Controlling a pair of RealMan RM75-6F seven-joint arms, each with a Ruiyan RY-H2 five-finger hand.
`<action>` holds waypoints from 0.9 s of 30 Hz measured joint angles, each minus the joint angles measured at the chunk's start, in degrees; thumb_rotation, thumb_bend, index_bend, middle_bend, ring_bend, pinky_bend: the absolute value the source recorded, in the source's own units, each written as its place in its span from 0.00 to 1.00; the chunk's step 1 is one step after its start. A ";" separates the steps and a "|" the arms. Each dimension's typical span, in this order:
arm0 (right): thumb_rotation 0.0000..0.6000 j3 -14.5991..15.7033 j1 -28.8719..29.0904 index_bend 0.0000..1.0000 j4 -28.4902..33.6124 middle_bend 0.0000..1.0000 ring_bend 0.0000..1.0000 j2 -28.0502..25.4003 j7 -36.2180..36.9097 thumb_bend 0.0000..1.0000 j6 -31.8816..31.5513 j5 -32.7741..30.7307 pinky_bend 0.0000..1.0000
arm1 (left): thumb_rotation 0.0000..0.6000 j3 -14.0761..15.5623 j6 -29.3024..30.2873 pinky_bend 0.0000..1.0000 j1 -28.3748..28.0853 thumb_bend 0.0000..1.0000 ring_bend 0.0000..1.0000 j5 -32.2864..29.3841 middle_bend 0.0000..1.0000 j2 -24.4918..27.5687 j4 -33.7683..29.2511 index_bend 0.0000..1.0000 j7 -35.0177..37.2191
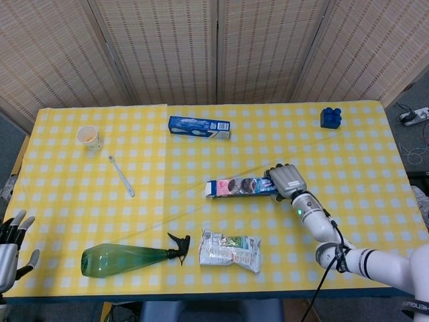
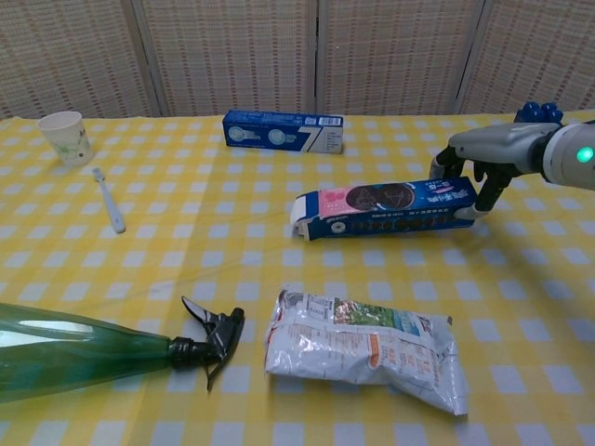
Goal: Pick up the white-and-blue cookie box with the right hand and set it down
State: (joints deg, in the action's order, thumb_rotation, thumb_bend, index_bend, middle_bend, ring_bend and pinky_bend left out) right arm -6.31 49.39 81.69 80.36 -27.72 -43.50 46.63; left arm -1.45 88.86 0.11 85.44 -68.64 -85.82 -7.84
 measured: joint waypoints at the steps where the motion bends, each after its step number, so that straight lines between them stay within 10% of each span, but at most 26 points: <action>1: 1.00 -0.18 0.09 0.47 1.38 0.39 0.23 -1.05 -0.16 0.32 -0.38 0.23 0.30 | 1.00 0.01 -0.10 0.02 -0.05 0.37 0.10 0.02 0.07 -0.09 0.09 0.18 0.03; 11: 1.00 -2.85 1.46 0.49 16.14 0.41 0.25 -14.25 -3.10 0.32 -5.61 2.91 0.31 | 1.00 0.03 -0.36 0.02 -0.14 0.37 0.09 -0.10 0.07 -0.55 0.96 0.18 0.83; 27: 1.00 2.26 7.99 0.49 18.33 0.41 0.26 -21.89 -16.78 0.35 -2.08 0.02 0.31 | 1.00 0.23 0.19 0.02 0.09 0.37 0.09 0.26 0.07 -0.41 0.13 0.18 0.00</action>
State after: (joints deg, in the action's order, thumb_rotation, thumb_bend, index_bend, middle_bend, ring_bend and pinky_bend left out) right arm -4.05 57.38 100.01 58.47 -44.50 -45.59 46.65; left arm -1.22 89.05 0.20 85.71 -69.06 -85.69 -7.85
